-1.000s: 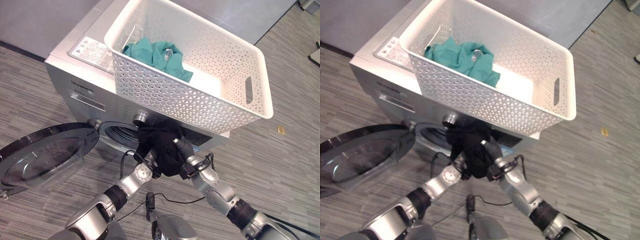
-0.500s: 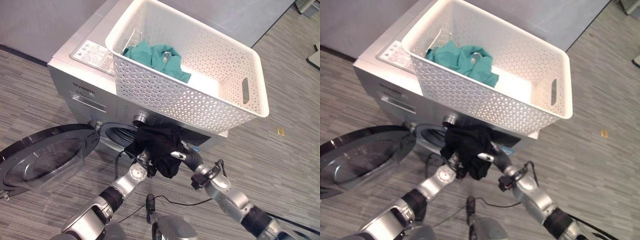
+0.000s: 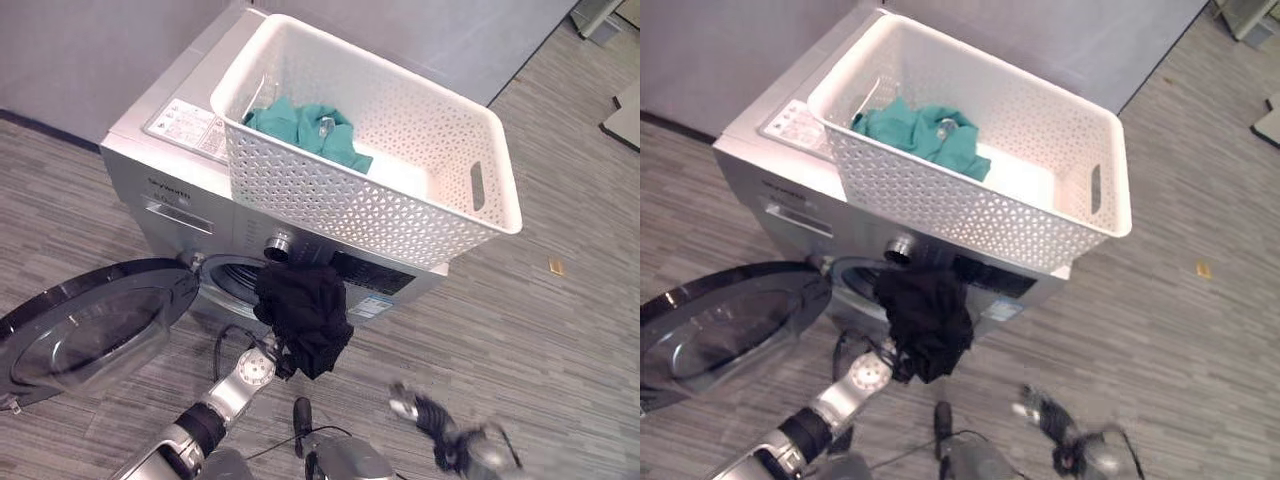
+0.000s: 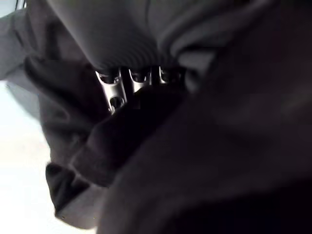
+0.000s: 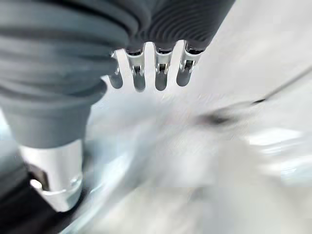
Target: Grab the laundry basket,head to the washer,open it,put in the laundry and shut it.
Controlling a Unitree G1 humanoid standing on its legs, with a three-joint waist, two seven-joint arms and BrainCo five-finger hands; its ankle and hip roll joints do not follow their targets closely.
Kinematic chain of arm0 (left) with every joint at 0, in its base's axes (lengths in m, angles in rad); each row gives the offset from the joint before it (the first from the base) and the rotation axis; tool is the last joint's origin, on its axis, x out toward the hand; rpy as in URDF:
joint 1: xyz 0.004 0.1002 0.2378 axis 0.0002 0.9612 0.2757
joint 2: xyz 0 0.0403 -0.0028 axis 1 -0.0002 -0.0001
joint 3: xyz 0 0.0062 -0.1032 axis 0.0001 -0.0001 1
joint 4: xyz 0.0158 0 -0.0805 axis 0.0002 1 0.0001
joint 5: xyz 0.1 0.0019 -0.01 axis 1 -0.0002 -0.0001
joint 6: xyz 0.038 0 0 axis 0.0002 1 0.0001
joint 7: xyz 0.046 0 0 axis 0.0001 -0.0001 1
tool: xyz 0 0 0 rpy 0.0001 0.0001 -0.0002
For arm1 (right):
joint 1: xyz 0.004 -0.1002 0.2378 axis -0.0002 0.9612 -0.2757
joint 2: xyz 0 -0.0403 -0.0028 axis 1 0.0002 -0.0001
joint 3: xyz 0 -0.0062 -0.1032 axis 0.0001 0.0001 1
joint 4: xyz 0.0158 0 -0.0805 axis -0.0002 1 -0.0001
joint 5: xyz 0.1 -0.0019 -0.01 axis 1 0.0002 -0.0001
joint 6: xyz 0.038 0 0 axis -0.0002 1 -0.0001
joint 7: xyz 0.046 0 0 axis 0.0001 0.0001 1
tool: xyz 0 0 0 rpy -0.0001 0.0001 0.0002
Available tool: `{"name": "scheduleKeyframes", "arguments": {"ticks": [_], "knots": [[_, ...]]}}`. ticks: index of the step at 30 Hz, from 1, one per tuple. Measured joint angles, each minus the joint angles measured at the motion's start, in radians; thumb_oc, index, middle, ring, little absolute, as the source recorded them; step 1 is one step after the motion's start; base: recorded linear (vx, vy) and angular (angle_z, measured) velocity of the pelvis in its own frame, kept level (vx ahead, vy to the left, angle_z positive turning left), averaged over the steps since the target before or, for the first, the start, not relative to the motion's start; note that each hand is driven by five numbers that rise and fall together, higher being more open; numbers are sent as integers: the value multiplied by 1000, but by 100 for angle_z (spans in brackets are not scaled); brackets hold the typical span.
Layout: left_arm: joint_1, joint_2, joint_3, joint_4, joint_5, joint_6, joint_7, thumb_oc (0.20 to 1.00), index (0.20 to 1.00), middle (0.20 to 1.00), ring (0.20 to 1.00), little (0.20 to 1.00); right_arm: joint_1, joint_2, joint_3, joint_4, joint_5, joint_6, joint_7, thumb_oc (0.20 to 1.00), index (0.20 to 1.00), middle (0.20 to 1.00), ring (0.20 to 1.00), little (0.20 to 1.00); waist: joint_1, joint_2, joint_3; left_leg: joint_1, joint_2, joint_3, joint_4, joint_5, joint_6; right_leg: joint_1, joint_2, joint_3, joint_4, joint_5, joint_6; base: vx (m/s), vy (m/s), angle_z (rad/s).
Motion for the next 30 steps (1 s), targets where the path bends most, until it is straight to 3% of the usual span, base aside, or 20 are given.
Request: {"name": "scheduleKeyframes", "arguments": {"ticks": [3, 5, 7, 12, 13, 14, 15, 16, 18, 19, 20, 21, 23, 25, 26, 28, 29, 30], "knots": [[0, -2, 17, 0, -2, -10, -13, 200, 200, 200, 200, 200, 15, 87, -93, 194, -107, -3, -40, 1000, 1000, 1000, 1000, 1000, 1, 13, 15, -63, -25, 10, 86, -30, 16, -47, -17, 16, 34, -3, 11, -206, 166, -9], [-6, -9, 34, 1, -30, -22, -21, 200, 200, 200, 200, 200, -34, 138, -131, 345, -205, -14, -73, 1000, 1000, 1000, 1000, 1000, -1, 29, 54, -136, -49, 12, 199, -75, 51, -90, -30, 25, 75, -5, 18, -128, 122, -9], [-11, -12, 27, 10, -39, -22, -27, 200, 200, 200, 200, 200, -53, 147, -128, 364, -272, 3, -93, 1000, 1000, 1000, 1000, 1000, -2, 36, 95, -156, -82, 23, 225, -83, 51, -100, -62, 39, 80, 0, 41, -64, 69, -2], [0, 9, 25, 9, -41, -24, -34, 200, 200, 200, 200, 200, -59, 167, -131, 317, -306, -8, -111, 1000, 1000, 1000, 1000, 1000, 25, 6, 109, -171, -142, 44, 258, -101, 79, -108, -124, 53, 86, 6, 67, -103, 119, 2], [1, 11, 23, 8, -59, -31, -40, 200, 200, 200, 200, 200, -79, 167, -146, 362, -331, -17, -120, 1000, 1000, 1000, 1000, 1000, 25, 20, 118, -203, -145, 41, 298, -105, 124, -124, -124, 45, 117, 12, 77, -112, 70, 6], [-13, 2, 7, 1, -76, -32, -50, 200, 200, 200, 200, 200, -101, 168, -147, 393, -349, -11, -132, 1000, 1000, 1000, 1000, 1000, 21, 31, 127, -208, -132, 38, 308, -120, 133, -143, -121, 36, 145, 8, 79, -136, 117, 3], [6, 23, -7, -2, -83, -33, -76, 200, 200, 200, 200, 200, -116, 177, -137, 402, -382, 4, -137, 1000, 1000, 1000, 1000, 1000, 39, 33, 128, -228, -163, 56, 326, -110, 144, -163, -136, 10, 149, 7, 69, -223, 203, 0], [16, 21, -8, -7, -98, -32, -92, 200, 200, 200, 200, 200, -122, 178, -123, 407, -410, 5, -140, 1000, 1000, 1000, 1000, 1000, 40, 41, 129, -251, -171, 60, 358, -116, 182, -151, -137, -15, 116, 36, 61, -328, 287, -9], [44, 41, -44, -27, -123, -21, -128, 200, 200, 200, 200, 200, -151, 188, -104, 439, -480, 5, -152, 1000, 1000, 1000, 1000, 1000, 70, 76, 129, -267, -123, 90, 354, -133, 191, -179, -123, -100, 107, 114, 29, -192, 142, -49], [64, 55, -38, -26, -137, -10, -147, 200, 200, 200, 200, 200, -155, 190, -102, 440, -513, 6, -157, 1000, 1000, 1000, 1000, 1000, 100, 87, 128, -268, -95, 128, 346, -125, 200, -223, -111, -128, 204, 52, -15, -49, 5, -69], [73, 58, -34, -25, -144, 2, -150, 200, 200, 200, 200, 200, -154, 189, -101, 441, -526, 7, -158, 1000, 1000, 1000, 1000, 1000, 107, 95, 127, -268, -90, 130, 340, -120, 208, -248, -110, -145, 294, -16, -12, -134, -89, -64], [90, 69, -29, -25, -152, 11, -153, 200, 200, 200, 200, 200, -159, 191, -87, 451, -546, 19, -159, 1000, 1000, 1000, 1000, 1000, 120, 94, 118, -262, -77, 154, 305, -95, 220, -273, -120, -179, 486, -139, -12, -135, -86, -51], [103, 91, -38, -24, -157, 16, -158, 200, 200, 200, 200, 200, -159, 196, -70, 462, -565, 23, -162, 1000, 1000, 1000, 1000, 1000, 152, 71, 75, -276, -62, 204, 250, -60, 215, -274, -137, -214, 580, -220, -4, -149, -105, -76], [73, 91, -47, -24, -158, 23, -165, 200, 200, 200, 200, 200, -173, 194, -45, 465, -598, 28, -178, 1000, 1000, 1000, 1000, 1000, 173, 68, 69, -315, -52, 229, 243, -48, 203, -184, -153, -246, 453, -233, 35, -139, -118, -63], [64, 92, -46, -24, -158, 23, -169, 200, 200, 200, 200, 200, -173, 196, -41, 470, -601, 27, -178, 1000, 1000, 1000, 1000, 1000, 172, 59, 67, -324, -66, 230, 245, -41, 190, -135, -154, -246, 371, -170, 47, -251, -205, -27], [54, 84, -46, -24, -164, 26, -168, 200, 200, 200, 200, 200, -168, 191, -15, 446, -601, 28, -181, 1000, 1000, 1000, 1000, 1000, 147, 62, 63, -344, -47, 250, 255, -25, 175, -119, -148, -251, 274, -177, 44, -213, -197, -29], [46, 87, -44, -32, -179, 24, -168, 200, 200, 200, 200, 200, -173, 184, 13, 436, -603, 26, -189, 1000, 1000, 1000, 1000, 1000, 165, 60, 58, -364, -36, 260, 265, -36, 162, -138, -135, -243, 248, -165, 34, -78, -100, -58], [17, 77, -32, -24, -194, 22, -162, 200, 200, 200, 200, 200, -178, 181, 25, 418, -601, 25, -192, 1000, 1000, 1000, 1000, 1000, 162, 50, 54, -405, -22, 277, 272, -25, 137, -151, -117, -245, 194, -173, 46, -95, -114, -61]]}}
